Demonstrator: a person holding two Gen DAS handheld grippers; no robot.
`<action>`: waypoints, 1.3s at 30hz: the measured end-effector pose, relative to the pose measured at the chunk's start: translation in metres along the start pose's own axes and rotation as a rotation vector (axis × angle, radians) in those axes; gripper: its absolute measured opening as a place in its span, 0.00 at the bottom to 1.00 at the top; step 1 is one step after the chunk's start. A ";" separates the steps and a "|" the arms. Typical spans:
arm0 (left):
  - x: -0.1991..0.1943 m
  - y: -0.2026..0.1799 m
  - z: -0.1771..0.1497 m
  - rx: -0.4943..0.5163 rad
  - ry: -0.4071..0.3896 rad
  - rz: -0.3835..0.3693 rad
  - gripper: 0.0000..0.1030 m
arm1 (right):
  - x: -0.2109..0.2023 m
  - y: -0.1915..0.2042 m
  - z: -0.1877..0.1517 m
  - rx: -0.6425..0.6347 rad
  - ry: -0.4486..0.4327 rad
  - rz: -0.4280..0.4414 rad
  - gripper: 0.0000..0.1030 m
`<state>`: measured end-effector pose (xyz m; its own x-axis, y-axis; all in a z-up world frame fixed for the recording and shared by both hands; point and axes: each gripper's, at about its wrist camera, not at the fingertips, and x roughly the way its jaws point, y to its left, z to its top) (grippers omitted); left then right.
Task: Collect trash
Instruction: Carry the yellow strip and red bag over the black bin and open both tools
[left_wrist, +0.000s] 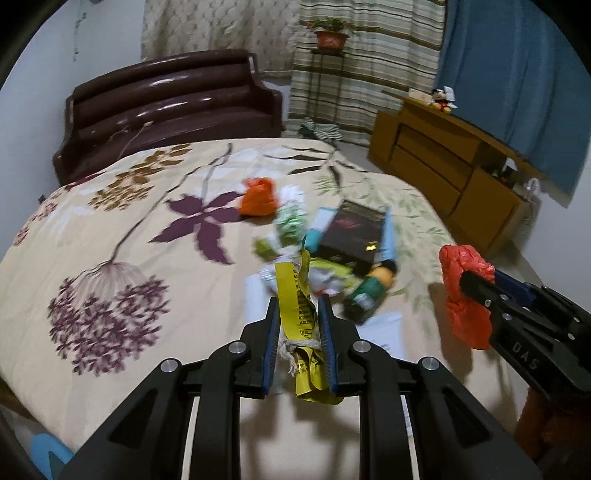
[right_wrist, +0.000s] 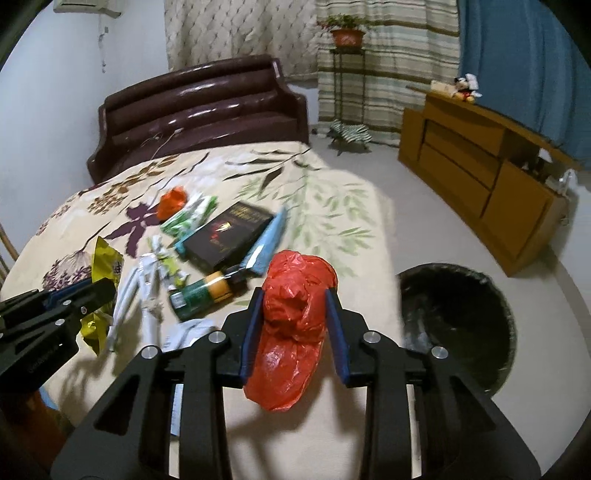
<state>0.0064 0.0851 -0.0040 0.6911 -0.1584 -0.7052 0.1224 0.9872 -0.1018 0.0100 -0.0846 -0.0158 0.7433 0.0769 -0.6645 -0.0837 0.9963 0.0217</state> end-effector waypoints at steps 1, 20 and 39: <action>0.001 -0.006 0.003 0.005 0.002 -0.016 0.21 | -0.003 -0.005 0.001 0.002 -0.007 -0.011 0.31; 0.037 -0.147 0.026 0.181 -0.001 -0.178 0.21 | -0.012 -0.138 -0.005 0.143 -0.046 -0.237 0.31; 0.090 -0.224 0.035 0.290 0.027 -0.162 0.21 | 0.016 -0.200 -0.008 0.206 -0.032 -0.270 0.31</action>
<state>0.0662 -0.1512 -0.0197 0.6273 -0.3083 -0.7151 0.4295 0.9030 -0.0125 0.0338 -0.2834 -0.0369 0.7410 -0.1926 -0.6433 0.2526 0.9676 0.0012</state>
